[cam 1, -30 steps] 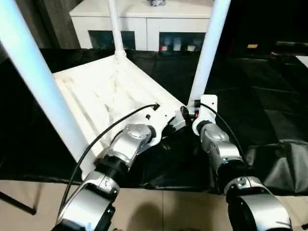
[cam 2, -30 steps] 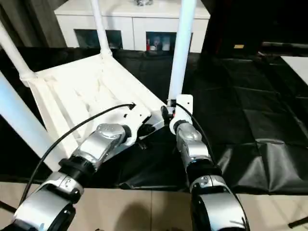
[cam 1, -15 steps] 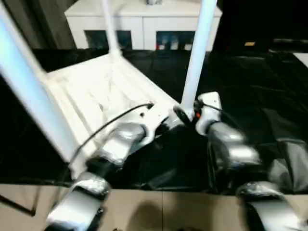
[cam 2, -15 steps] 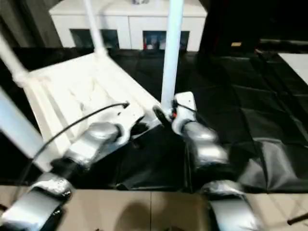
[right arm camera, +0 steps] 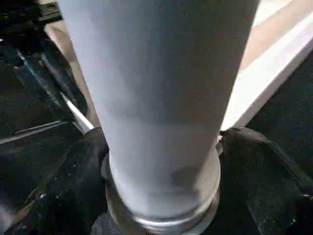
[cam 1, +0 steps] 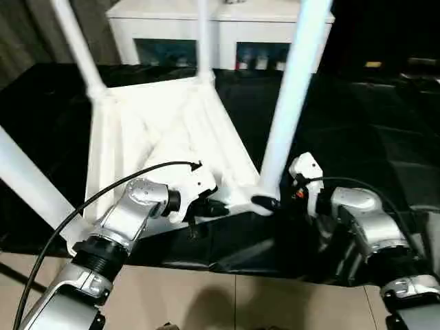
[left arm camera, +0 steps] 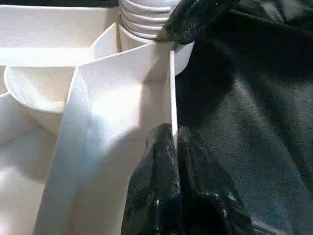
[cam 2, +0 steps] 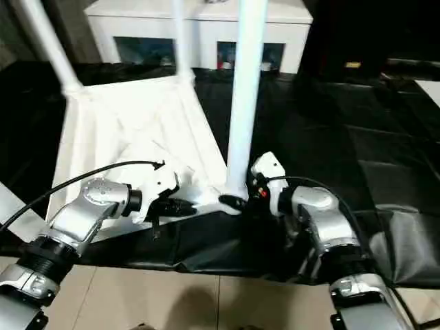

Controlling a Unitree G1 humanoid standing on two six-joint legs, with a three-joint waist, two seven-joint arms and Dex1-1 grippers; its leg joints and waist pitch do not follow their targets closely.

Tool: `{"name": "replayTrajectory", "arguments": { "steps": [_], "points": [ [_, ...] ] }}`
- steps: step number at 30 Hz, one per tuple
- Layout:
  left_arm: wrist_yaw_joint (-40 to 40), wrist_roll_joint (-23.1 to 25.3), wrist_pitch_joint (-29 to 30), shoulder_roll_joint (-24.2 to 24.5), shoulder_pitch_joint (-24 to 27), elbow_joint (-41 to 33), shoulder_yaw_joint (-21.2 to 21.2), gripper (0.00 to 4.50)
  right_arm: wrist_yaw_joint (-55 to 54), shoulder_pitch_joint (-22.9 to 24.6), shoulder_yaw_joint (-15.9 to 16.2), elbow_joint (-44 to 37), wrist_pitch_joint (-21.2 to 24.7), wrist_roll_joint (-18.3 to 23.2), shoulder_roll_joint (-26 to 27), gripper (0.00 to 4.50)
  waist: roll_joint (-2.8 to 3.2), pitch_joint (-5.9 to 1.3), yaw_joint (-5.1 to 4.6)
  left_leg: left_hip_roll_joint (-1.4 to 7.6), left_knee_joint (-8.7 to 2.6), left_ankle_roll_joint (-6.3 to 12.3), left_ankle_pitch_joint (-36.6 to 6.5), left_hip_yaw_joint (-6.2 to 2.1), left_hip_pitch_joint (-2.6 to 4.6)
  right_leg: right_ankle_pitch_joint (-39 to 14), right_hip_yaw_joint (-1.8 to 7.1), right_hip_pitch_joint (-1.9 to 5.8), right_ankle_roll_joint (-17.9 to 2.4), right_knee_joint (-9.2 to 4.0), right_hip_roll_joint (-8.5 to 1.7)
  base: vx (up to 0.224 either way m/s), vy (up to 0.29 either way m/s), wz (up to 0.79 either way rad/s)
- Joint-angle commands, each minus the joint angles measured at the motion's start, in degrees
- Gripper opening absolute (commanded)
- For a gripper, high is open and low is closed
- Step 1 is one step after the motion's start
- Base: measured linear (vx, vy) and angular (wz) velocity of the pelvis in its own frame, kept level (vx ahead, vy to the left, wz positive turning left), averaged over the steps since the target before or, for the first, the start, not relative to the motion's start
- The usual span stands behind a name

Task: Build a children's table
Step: Rotate leg to tighten

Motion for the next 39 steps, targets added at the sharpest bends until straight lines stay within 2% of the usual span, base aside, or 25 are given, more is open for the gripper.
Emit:
{"name": "replayTrajectory", "arguments": {
  "steps": [1,2,5,7,8,11,13,15,16,19,21,22,24,25,26,27,28,29,31,33,35,36,39],
  "points": [
    [-2.43,-1.60,0.13,0.13,-0.48,-2.86,-1.21,0.00,1.47,-1.97,0.82,0.64,0.08,-0.37,-0.93,3.70,-0.64,-3.73,-0.05,1.89,-3.88,5.39,-8.28,-0.13,0.18,-7.75,2.07,3.58,-15.75,-3.57,-3.32,0.000,0.000,0.00],
    [-2.45,-1.56,0.16,0.24,-0.44,-2.80,-1.20,0.00,1.95,-2.11,1.03,1.10,0.13,-0.48,-1.06,3.52,-0.57,-3.73,-0.03,1.88,-3.86,5.43,-8.04,-0.12,0.17,-7.68,2.06,3.56,-15.81,-3.55,-3.34,0.000,0.000,0.00],
    [-2.74,-1.46,0.60,0.59,-0.08,-3.18,-0.88,0.00,2.87,-2.37,0.77,2.09,0.43,-0.31,-1.31,3.49,-0.74,-3.74,0.09,1.90,-3.81,5.67,-7.50,-0.12,0.03,-7.72,2.00,3.63,-15.68,-3.48,-3.43,0.000,0.000,0.00],
    [-2.89,-1.48,0.74,0.72,0.12,-3.37,-0.80,0.00,3.40,-2.45,0.50,2.52,0.61,-0.18,-1.41,3.23,-0.77,-3.77,0.14,1.85,-3.76,5.79,-6.65,-0.17,-0.13,-7.04,1.94,3.77,-15.59,-3.39,-3.46,0.000,0.000,0.00],
    [-3.00,-1.43,0.77,0.82,0.23,-3.41,-0.77,0.00,3.87,-2.46,0.54,2.84,0.66,-0.31,-1.55,3.11,-0.51,-3.83,0.16,1.89,-3.73,5.83,-6.49,-0.21,-0.08,-6.67,1.93,3.75,-15.75,-3.30,-3.47,0.000,0.000,0.00],
    [-3.12,-1.36,0.83,0.94,0.29,-3.41,-0.79,0.00,4.18,-2.46,0.63,3.19,0.60,-0.53,-1.69,2.93,-0.45,-3.82,0.11,1.88,-3.75,5.77,-7.21,-0.15,0.00,-6.45,1.87,3.68,-15.95,-3.38,-3.33,0.000,0.000,0.00],
    [-3.15,-1.19,0.77,1.11,0.09,-2.94,-0.94,0.00,4.20,-2.48,0.91,3.99,0.30,-0.73,-1.91,2.79,-0.13,-3.82,0.10,1.87,-3.74,5.48,-7.62,-0.19,0.03,-6.22,1.85,3.69,-16.10,-3.38,-3.33,0.000,0.000,0.00],
    [-3.11,-1.08,0.74,1.17,0.03,-2.74,-1.00,0.00,4.11,-2.46,1.04,4.22,0.14,-0.90,-1.98,2.76,-0.33,-3.86,0.06,1.84,-3.76,5.26,-7.96,-0.19,0.02,-6.38,1.83,3.77,-16.09,-3.39,-3.33,0.000,0.000,0.00],
    [-2.70,-0.67,0.73,1.21,-0.10,-2.28,-1.09,0.00,3.69,-2.35,1.06,4.49,0.01,-1.15,-1.92,2.76,-0.08,-3.83,0.05,1.85,-3.77,5.15,-8.07,-0.22,0.02,-6.46,1.84,3.73,-16.14,-3.41,-3.35,0.000,0.000,0.00],
    [2.19,0.37,1.79,-0.65,-1.16,0.44,0.09,0.00,-4.19,-2.86,-0.10,7.04,-0.56,-3.03,-0.21,2.73,-0.10,-3.67,-0.20,1.79,-3.88,4.48,-9.06,-0.18,0.11,-7.36,1.82,3.59,-16.01,-3.65,-3.27,0.000,0.000,0.00],
    [9.26,1.38,2.56,-3.65,-2.63,3.63,1.84,0.00,-14.99,-4.07,-2.36,9.91,-0.48,-4.09,2.65,2.73,-0.20,-3.31,-0.74,1.55,-4.07,2.85,-11.85,-0.22,0.24,-13.27,1.82,3.51,-14.63,-4.35,-3.36,0.000,0.000,0.00],
    [11.43,1.72,2.68,-4.57,-3.16,4.79,2.31,0.00,-17.52,-4.36,-3.28,10.33,0.17,-3.70,3.66,2.72,-0.34,-3.43,-0.89,1.40,-4.17,2.00,-12.44,-0.42,0.30,-16.09,1.73,3.76,-13.45,-4.55,-3.45,0.000,0.000,0.00],
    [18.55,2.96,2.83,-7.37,-5.11,8.86,3.50,0.00,-25.96,-4.98,-5.97,10.85,2.33,-2.59,7.01,2.72,-0.31,-3.30,-1.21,1.29,-4.22,1.68,-12.69,-0.42,0.27,-18.07,1.82,3.55,-12.14,-4.92,-3.33,0.000,0.000,0.00],
    [18.55,2.96,2.83,-7.37,-5.11,8.86,3.50,0.00,-25.96,-4.98,-5.97,10.85,2.33,-2.59,7.01,2.72,-0.35,-3.26,-1.30,1.26,-4.29,1.59,-12.88,-0.45,0.33,-18.78,1.79,3.46,-11.74,-5.06,-3.31,0.000,0.000,0.00],
    [21.67,3.28,2.98,-8.67,-6.05,10.73,4.15,0.00,-30.00,-5.27,-7.07,11.08,3.45,-2.22,8.56,2.72,-0.50,-3.43,-1.36,1.20,-4.24,1.61,-12.81,-0.52,0.30,-19.48,1.72,3.58,-11.17,-5.04,-3.34,0.000,0.000,0.00],
    [27.54,3.53,2.84,-11.42,-8.21,14.48,5.33,0.00,-38.51,-5.84,-8.62,12.39,4.74,-1.94,11.87,2.72,-1.08,-3.40,-1.52,1.11,-4.16,1.98,-12.41,-0.32,0.31,-19.77,1.79,3.34,-10.82,-5.29,-3.23,0.000,0.000,0.00],
    [31.21,3.66,2.39,-13.11,-9.60,16.81,6.01,0.00,-43.78,-6.22,-9.33,13.53,4.97,-1.96,13.93,2.72,-0.71,-3.33,-1.49,1.01,-4.17,1.80,-12.09,-0.28,0.49,-20.17,1.86,3.03,-10.75,-5.28,-3.22,0.000,0.000,0.00],
    [34.53,3.97,2.01,-14.54,-10.81,18.83,6.40,0.00,-48.70,-6.69,-10.04,14.78,4.77,-1.99,15.75,2.72,-0.88,-3.60,-1.45,0.97,-4.19,1.20,-11.30,-0.45,0.40,-20.30,1.75,3.36,-10.28,-5.31,-3.34,0.000,0.000,0.00],
    [38.79,4.64,0.70,-16.50,-12.75,22.11,6.69,0.00,-56.25,-7.82,-11.00,17.19,3.56,-2.33,18.84,2.72,-0.66,-3.51,-1.44,1.03,-4.27,1.48,-10.73,-0.42,0.28,-18.97,1.80,3.09,-10.55,-5.23,-3.29,0.000,0.000,0.00],
    [41.08,5.14,-0.42,-17.61,-13.93,24.25,6.77,0.00,-60.09,-8.79,-11.18,18.77,2.56,-3.08,20.94,2.72,-0.70,-3.65,-1.40,0.94,-4.26,1.34,-11.20,-0.42,0.38,-18.32,1.71,3.16,-10.41,-5.16,-3.26,0.000,0.000,0.00],
    [41.14,5.44,-0.93,-18.14,-14.38,24.99,6.44,0.00,-60.15,-9.47,-10.31,19.51,1.90,-3.94,22.18,2.72,-0.56,-3.74,-1.26,0.98,-4.27,2.04,-10.51,-0.41,0.14,-15.09,1.71,3.31,-10.80,-4.89,-3.28,0.000,0.000,0.00],
    [41.21,5.79,-1.78,-18.34,-14.67,25.66,6.09,0.00,-59.56,-10.04,-9.53,20.07,1.52,-4.61,23.36,2.72,-0.20,-3.78,-1.14,1.09,-4.29,2.39,-9.84,-0.49,0.05,-12.89,1.72,3.43,-11.31,-4.60,-3.33,0.000,0.000,0.00],
    [40.26,6.05,-2.68,-17.84,-14.74,26.29,5.71,0.00,-53.99,-9.71,-8.95,17.95,0.62,-4.05,23.72,2.72,-0.43,-3.74,-1.09,1.06,-4.23,3.41,-9.52,-0.38,-0.10,-10.65,1.71,3.66,-12.17,-4.48,-3.35,0.000,0.000,0.00]
  ]
}}
